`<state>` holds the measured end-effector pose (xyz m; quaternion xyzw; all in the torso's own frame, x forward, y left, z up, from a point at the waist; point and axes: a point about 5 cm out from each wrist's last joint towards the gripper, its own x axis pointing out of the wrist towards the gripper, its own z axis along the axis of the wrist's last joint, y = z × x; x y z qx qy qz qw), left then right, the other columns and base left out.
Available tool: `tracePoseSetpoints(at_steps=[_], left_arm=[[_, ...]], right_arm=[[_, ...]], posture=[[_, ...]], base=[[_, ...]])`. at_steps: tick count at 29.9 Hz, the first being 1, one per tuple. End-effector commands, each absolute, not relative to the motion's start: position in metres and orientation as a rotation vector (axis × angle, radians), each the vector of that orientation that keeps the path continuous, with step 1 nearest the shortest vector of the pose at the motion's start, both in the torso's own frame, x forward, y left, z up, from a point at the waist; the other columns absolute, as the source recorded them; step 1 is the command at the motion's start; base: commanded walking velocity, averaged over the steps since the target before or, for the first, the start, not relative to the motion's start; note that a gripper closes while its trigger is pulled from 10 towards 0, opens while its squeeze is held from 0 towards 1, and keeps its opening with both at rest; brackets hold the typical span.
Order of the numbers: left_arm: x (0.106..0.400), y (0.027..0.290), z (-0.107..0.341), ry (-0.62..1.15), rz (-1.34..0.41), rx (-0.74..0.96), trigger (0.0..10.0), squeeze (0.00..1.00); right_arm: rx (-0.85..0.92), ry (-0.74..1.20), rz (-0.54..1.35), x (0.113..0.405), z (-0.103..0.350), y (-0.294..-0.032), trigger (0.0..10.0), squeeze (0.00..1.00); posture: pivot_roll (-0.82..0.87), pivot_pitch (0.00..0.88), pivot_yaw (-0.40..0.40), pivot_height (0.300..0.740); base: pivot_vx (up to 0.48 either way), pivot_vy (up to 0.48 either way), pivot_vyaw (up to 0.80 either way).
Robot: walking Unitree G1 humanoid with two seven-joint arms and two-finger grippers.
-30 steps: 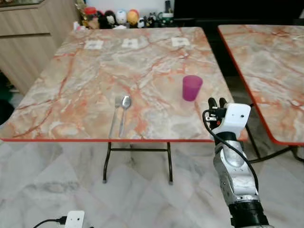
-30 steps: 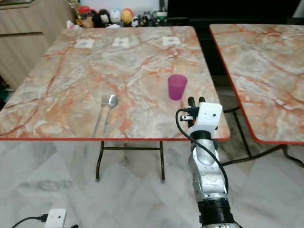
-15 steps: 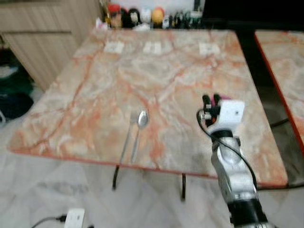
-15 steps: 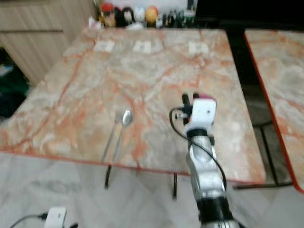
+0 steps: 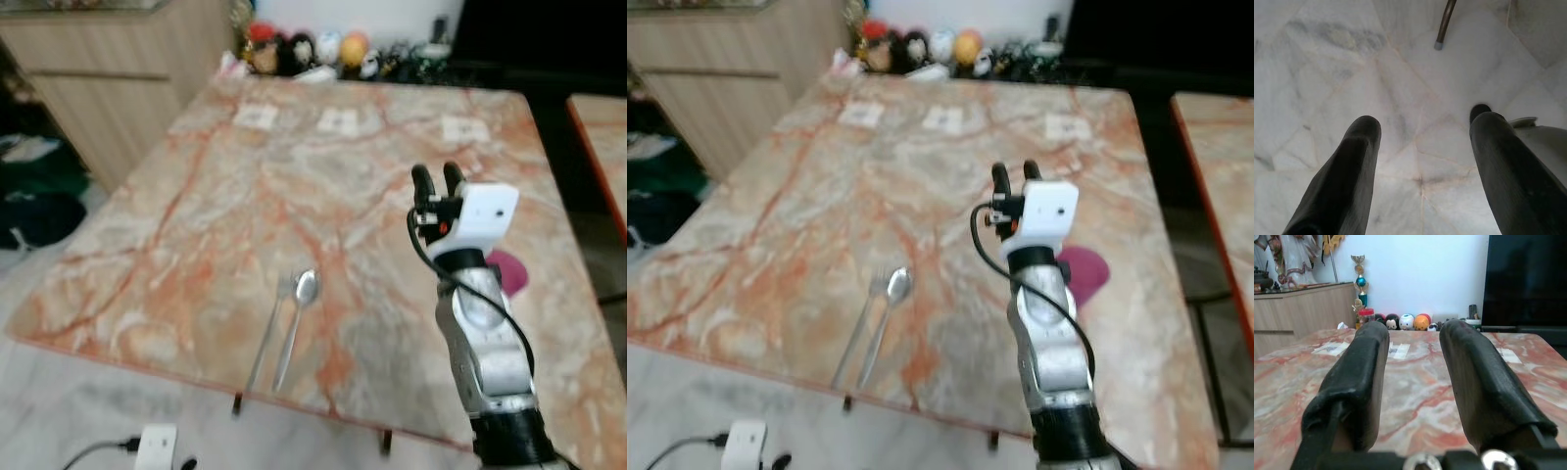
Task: Setting the table
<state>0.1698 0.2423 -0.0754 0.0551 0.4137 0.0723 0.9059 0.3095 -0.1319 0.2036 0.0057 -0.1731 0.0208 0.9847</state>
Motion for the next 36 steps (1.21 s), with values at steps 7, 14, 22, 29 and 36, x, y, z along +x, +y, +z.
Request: tracePoseSetpoints(at_steps=[7,14,22,29,36], left_arm=[[0.165,0.241,-0.078,0.876,0.144,0.110,10.0,0.00],[0.166,0.238,-0.079,0.880,0.133,0.109,10.0,0.00],[0.166,0.236,-0.079,0.881,0.125,0.106,10.0,0.00],[0.164,0.235,-0.081,0.890,0.120,0.105,10.0,0.00],[0.164,0.235,-0.081,0.893,0.114,0.107,10.0,0.00]], right_arm=[[-0.101,-0.138,-0.078,0.287,0.200,-0.140,10.0,1.00],[-0.094,0.092,-0.084,0.276,0.184,-0.144,10.0,1.00],[-0.150,0.220,-0.065,0.278,0.173,-0.149,10.0,0.00],[-0.168,0.265,-0.076,0.280,0.171,-0.152,10.0,0.00],[-0.154,0.306,-0.089,0.281,0.161,-0.156,10.0,0.00]], posture=[[-0.13,0.126,0.033,0.740],[-0.15,0.114,0.029,0.740],[-0.14,0.096,0.026,0.740],[-0.14,0.084,0.027,0.740],[-0.14,0.083,0.033,0.740]], base=[[0.000,0.000,0.00],[0.000,0.000,0.00],[0.000,0.000,0.00],[0.000,0.000,0.00],[0.000,0.000,0.00]])
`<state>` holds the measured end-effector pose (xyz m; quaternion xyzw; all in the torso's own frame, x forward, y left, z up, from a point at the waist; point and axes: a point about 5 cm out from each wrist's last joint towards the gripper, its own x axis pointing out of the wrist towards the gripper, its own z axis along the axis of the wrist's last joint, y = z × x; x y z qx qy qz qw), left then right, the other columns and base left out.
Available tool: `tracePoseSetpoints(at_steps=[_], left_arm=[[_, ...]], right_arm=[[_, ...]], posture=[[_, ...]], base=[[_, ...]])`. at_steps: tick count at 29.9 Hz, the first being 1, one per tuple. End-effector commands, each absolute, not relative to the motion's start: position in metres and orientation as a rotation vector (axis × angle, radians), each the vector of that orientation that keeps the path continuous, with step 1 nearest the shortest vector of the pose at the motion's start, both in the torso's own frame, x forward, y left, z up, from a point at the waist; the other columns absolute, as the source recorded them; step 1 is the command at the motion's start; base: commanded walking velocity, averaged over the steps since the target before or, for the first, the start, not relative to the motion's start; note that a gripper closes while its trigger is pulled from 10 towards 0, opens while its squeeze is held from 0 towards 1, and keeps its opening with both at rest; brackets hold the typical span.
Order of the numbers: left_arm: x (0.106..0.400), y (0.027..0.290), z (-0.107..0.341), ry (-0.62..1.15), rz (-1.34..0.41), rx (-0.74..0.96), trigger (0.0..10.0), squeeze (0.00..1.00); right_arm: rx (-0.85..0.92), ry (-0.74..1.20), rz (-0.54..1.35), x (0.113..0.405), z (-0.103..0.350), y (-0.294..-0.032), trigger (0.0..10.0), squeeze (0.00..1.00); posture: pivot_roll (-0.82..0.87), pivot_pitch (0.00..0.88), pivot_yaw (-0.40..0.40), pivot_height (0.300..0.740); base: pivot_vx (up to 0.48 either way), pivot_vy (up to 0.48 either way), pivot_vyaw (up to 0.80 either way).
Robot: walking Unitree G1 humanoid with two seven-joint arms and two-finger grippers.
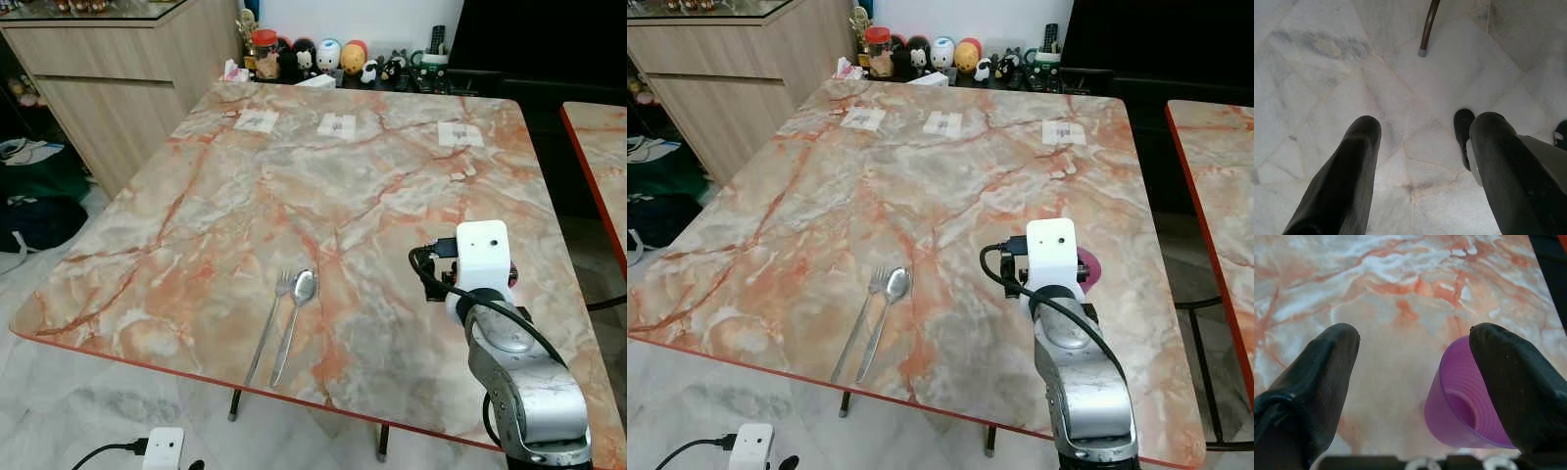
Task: Setting the table
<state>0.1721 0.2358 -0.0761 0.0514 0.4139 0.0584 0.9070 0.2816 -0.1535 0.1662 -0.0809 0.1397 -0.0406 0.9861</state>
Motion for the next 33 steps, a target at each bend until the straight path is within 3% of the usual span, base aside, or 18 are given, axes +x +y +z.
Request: tracePoseSetpoints(at_steps=[1,12,13,14,17,18,19,23,24,26,27,28,29,33], left_arm=[[0.164,0.235,-0.081,0.894,0.113,0.107,10.0,0.00],[0.165,0.236,-0.080,0.891,0.116,0.101,10.0,0.00],[0.165,0.236,-0.080,0.892,0.116,0.101,10.0,0.00],[0.164,0.236,-0.080,0.893,0.117,0.100,10.0,0.00],[0.163,0.236,-0.081,0.895,0.119,0.100,10.0,0.00],[0.163,0.236,-0.081,0.895,0.120,0.100,10.0,0.00],[0.163,0.237,-0.081,0.896,0.120,0.099,10.0,0.00],[0.163,0.239,-0.080,0.896,0.124,0.101,10.0,0.00],[0.163,0.240,-0.080,0.895,0.124,0.102,10.0,0.00],[0.163,0.241,-0.080,0.895,0.125,0.102,10.0,0.00],[0.163,0.242,-0.079,0.895,0.126,0.102,10.0,0.00],[0.163,0.242,-0.079,0.895,0.126,0.102,10.0,0.00],[0.163,0.243,-0.079,0.895,0.127,0.102,10.0,0.00],[0.163,0.244,-0.079,0.897,0.127,0.102,10.0,0.00]], right_arm=[[-0.155,0.311,-0.090,0.281,0.160,-0.157,10.0,0.00],[-0.138,0.332,-0.116,0.297,0.152,-0.168,10.0,0.00],[-0.137,0.330,-0.115,0.298,0.152,-0.168,5.6,0.00],[-0.135,0.328,-0.115,0.299,0.152,-0.168,0.0,0.00],[-0.131,0.326,-0.111,0.300,0.152,-0.167,0.0,0.00],[-0.130,0.325,-0.110,0.300,0.152,-0.166,3.6,0.00],[-0.130,0.325,-0.109,0.301,0.152,-0.166,10.0,0.00],[-0.126,0.321,-0.112,0.302,0.152,-0.166,10.0,0.00],[-0.123,0.320,-0.115,0.302,0.151,-0.166,8.7,0.00],[-0.123,0.319,-0.116,0.302,0.151,-0.166,8.7,0.00],[-0.122,0.319,-0.116,0.302,0.151,-0.166,1.7,0.00],[-0.121,0.318,-0.116,0.302,0.151,-0.166,1.7,0.00],[-0.120,0.316,-0.118,0.302,0.151,-0.166,0.0,0.00],[-0.117,0.310,-0.120,0.303,0.152,-0.167,0.0,0.00]], posture=[[-0.14,0.083,0.033,0.740],[-0.13,0.116,0.037,0.740],[-0.13,0.116,0.037,0.740],[-0.13,0.118,0.038,0.740],[-0.13,0.120,0.039,0.740],[-0.13,0.121,0.040,0.740],[-0.13,0.121,0.040,0.740],[-0.13,0.124,0.042,0.740],[-0.13,0.125,0.042,0.740],[-0.13,0.124,0.043,0.740],[-0.13,0.125,0.043,0.740],[-0.13,0.125,0.043,0.740],[-0.13,0.125,0.043,0.740],[-0.12,0.124,0.043,0.740]], base=[[0.000,0.000,0.00],[0.000,0.000,0.00],[0.000,0.000,0.00],[0.000,0.000,0.00],[0.000,0.000,0.00],[0.000,0.000,0.00],[0.000,0.000,0.00],[0.000,0.000,0.00],[0.000,0.000,0.00],[0.000,0.000,0.00],[0.000,0.000,0.00],[0.000,0.000,0.00],[0.000,0.000,0.00],[0.000,0.000,0.00]])
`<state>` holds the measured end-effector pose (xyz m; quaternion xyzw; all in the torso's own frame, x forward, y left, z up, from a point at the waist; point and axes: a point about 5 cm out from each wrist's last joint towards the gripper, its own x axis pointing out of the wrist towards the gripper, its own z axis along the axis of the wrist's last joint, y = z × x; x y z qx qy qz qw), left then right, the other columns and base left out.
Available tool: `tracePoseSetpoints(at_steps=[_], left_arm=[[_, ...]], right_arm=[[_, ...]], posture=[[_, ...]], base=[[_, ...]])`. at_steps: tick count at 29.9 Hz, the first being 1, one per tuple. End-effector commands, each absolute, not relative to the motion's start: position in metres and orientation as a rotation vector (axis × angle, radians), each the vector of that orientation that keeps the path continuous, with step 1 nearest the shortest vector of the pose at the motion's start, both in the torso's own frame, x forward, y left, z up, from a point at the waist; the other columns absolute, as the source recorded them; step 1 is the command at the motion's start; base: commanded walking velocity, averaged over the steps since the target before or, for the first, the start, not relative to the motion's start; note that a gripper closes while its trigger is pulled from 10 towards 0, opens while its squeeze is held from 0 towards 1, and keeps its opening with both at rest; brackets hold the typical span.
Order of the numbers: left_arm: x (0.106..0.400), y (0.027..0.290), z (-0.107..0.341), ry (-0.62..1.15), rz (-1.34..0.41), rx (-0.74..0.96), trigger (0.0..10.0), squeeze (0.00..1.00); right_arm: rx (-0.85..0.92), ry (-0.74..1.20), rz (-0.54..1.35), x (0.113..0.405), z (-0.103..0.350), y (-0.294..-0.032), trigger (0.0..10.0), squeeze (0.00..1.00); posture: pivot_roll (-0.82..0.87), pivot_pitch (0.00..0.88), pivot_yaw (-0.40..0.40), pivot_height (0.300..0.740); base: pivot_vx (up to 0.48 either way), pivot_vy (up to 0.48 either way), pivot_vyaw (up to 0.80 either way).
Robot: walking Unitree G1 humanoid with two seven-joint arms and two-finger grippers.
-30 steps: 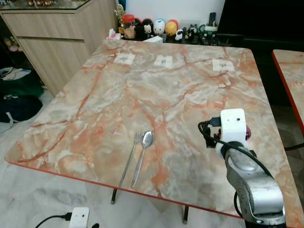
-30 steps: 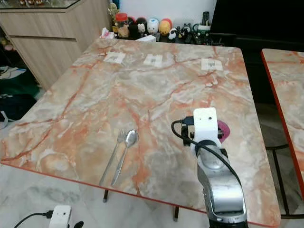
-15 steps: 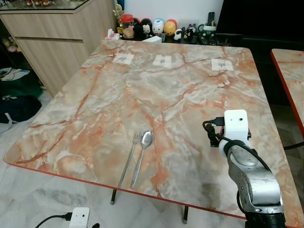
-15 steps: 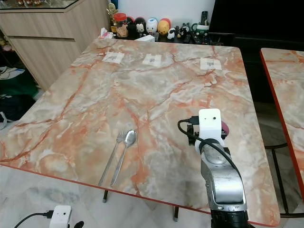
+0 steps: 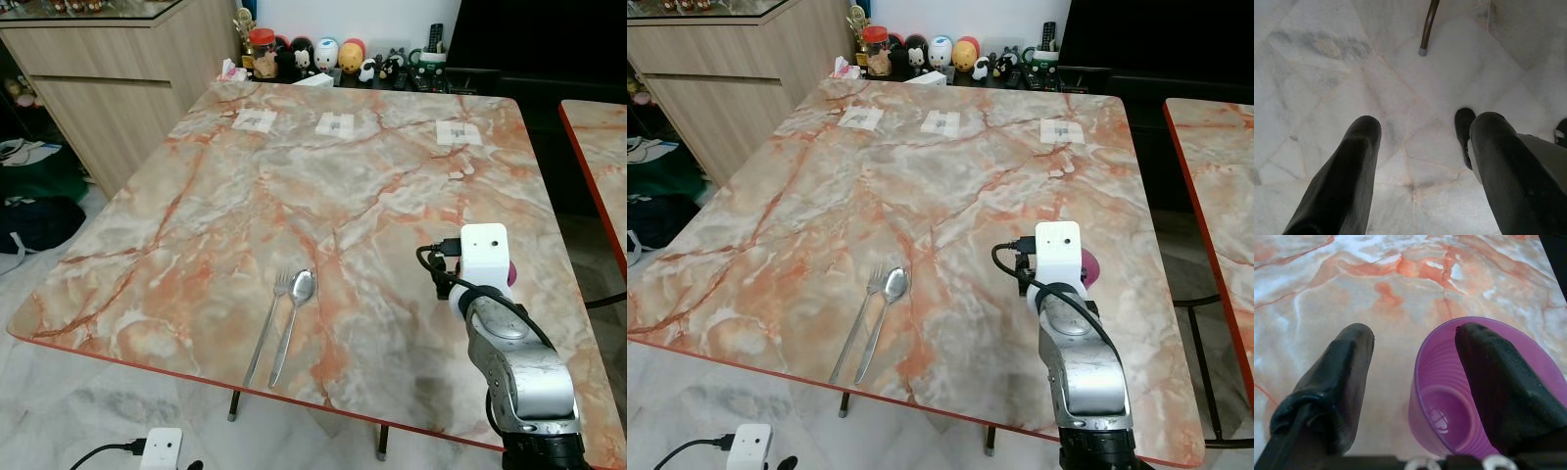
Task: Setting the table
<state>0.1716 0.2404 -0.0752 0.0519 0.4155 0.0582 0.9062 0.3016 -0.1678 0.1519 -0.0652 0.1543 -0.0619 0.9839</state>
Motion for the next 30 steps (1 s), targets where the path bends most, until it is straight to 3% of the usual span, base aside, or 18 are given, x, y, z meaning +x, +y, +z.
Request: tracePoseSetpoints(at_steps=[1,30], left_arm=[[0.1631,0.2444,-0.0786,0.898,0.126,0.101,10.0,0.00],[0.1653,0.2445,-0.0778,0.898,0.120,0.095,10.0,0.00]], right_arm=[[-0.117,0.310,-0.120,0.3033,0.1519,-0.1667,0.0,0.00],[-0.096,0.292,-0.135,0.3026,0.1528,-0.1652,0.0,0.00]], posture=[[-0.12,0.124,0.043,0.740],[-0.12,0.123,0.043,0.740]], base=[[0.000,0.000,0.00],[0.000,0.000,0.00]])
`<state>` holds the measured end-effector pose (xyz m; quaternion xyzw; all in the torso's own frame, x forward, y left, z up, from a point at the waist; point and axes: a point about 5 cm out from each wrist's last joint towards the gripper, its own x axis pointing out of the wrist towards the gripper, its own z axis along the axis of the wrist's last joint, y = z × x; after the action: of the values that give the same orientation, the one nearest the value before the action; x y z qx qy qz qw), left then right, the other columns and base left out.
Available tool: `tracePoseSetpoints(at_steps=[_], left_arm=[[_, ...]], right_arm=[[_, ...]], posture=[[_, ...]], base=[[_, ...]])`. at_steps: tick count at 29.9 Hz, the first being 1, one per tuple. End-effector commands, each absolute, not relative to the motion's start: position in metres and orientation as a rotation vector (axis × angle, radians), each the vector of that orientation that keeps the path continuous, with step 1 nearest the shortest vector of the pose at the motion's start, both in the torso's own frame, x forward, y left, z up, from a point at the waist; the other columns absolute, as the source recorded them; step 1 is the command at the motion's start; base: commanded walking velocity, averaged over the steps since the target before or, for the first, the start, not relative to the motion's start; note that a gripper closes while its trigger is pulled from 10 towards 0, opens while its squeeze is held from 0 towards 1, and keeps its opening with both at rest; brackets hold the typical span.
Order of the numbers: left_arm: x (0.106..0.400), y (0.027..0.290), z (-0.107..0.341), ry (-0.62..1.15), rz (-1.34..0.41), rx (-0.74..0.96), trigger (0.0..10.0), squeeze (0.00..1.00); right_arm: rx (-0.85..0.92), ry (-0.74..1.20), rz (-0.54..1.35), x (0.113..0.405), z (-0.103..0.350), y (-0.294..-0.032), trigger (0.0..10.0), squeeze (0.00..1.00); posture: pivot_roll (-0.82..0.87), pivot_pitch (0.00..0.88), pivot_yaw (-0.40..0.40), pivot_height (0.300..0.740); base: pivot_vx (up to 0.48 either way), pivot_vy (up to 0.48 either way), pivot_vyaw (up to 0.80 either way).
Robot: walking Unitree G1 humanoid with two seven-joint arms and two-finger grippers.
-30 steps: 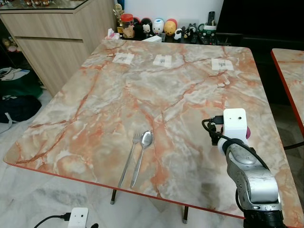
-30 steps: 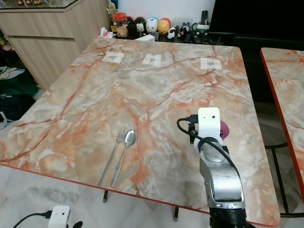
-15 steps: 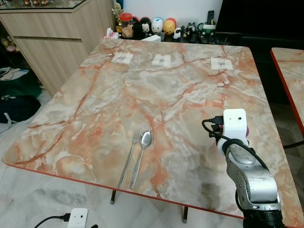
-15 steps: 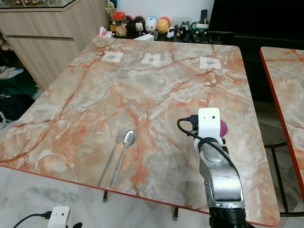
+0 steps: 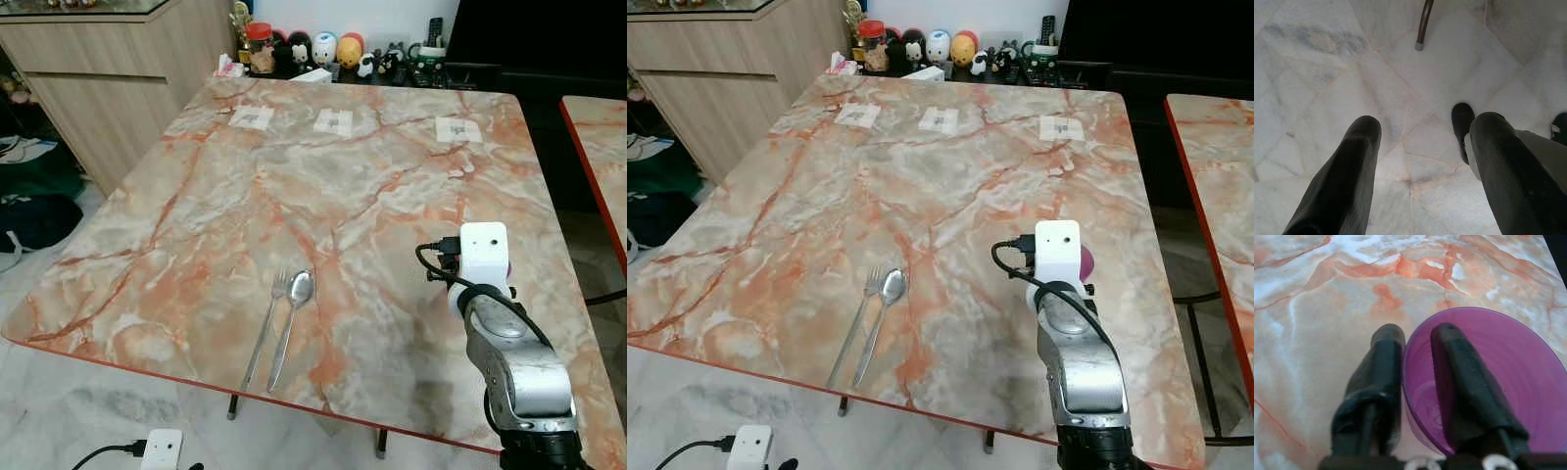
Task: Setting the table
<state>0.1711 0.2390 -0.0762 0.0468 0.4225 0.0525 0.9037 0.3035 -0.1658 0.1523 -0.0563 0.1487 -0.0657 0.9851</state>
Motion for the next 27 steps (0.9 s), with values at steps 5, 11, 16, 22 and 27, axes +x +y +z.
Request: tracePoseSetpoints(at_steps=[5,11,16,22,27], left_arm=[[0.165,0.245,-0.078,0.900,0.120,0.095,10.0,0.00],[0.161,0.242,-0.081,0.916,0.118,0.093,10.0,0.00],[0.158,0.232,-0.084,0.927,0.107,0.087,10.0,0.00],[0.159,0.226,-0.085,0.925,0.102,0.084,10.0,0.00],[0.164,0.228,-0.083,0.917,0.104,0.085,10.0,0.00]], right_arm=[[-0.087,0.289,-0.139,0.301,0.152,-0.164,0.0,0.00],[-0.091,0.272,-0.164,0.298,0.151,-0.165,0.0,0.00],[-0.094,0.251,-0.193,0.294,0.151,-0.166,0.0,0.00],[-0.126,0.169,-0.208,0.293,0.157,-0.168,0.0,0.00],[-0.111,0.137,-0.216,0.291,0.158,-0.168,0.0,0.00]], posture=[[-0.12,0.124,0.043,0.740],[-0.13,0.125,0.042,0.740],[-0.13,0.125,0.040,0.740],[-0.13,0.126,0.038,0.740],[-0.13,0.127,0.035,0.740]], base=[[0.000,0.000,0.00],[0.000,0.000,0.00],[0.000,0.000,0.00],[0.000,0.000,0.00],[0.000,0.000,0.00]])
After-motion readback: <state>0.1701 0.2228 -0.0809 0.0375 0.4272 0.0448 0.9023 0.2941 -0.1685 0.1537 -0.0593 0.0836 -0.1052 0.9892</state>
